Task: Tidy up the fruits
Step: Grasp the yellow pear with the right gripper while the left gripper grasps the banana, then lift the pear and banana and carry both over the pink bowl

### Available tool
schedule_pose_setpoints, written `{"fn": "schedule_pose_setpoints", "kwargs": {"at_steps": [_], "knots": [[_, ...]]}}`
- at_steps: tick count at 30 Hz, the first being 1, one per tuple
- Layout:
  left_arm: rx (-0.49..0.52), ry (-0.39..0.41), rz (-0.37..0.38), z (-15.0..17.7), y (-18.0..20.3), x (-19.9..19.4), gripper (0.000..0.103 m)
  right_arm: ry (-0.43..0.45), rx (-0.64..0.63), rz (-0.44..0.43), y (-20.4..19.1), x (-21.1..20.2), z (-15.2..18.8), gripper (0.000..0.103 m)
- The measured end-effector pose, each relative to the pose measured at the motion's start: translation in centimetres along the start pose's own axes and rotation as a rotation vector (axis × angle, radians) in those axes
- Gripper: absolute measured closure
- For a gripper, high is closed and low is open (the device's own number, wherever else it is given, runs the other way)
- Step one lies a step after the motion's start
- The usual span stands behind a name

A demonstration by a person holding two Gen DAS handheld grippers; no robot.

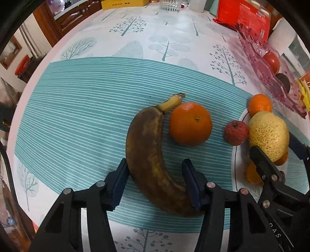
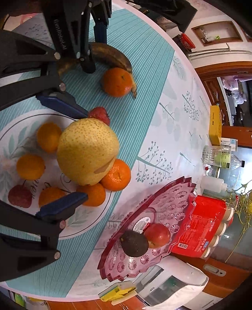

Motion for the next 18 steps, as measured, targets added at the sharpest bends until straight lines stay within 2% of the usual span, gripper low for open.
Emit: {"fn": "schedule_pose_setpoints", "kwargs": {"at_steps": [3, 7, 13, 18], "knots": [[0.001, 0.019, -0.029, 0.0, 0.0, -0.1, 0.056, -0.005, -0.016, 0.009, -0.2, 0.5, -0.1, 0.029], [-0.01, 0.024, 0.005, 0.0, -0.5, -0.4, 0.062, 0.006, -0.04, 0.017, -0.6, 0.9, -0.2, 0.031], [-0.096, 0.024, 0.102, -0.3, -2.0, -0.6, 0.068, 0.027, 0.002, -0.037, -0.3, 0.7, -0.1, 0.032], [-0.091, 0.072, 0.087, 0.1, -3.1, -1.4, 0.07, 0.048, 0.013, -0.062, -0.5, -0.2, 0.1, 0.032]]}}
Point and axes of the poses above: each gripper's, at about its wrist camera, not at the fingertips, and x roughly the way its jaws point, y to its right, z to its underside, the point moved 5 cm from there along x, roughly the way its jaws point, and after that the axes turned 13 degrees about -x, right-handed, at the moved point
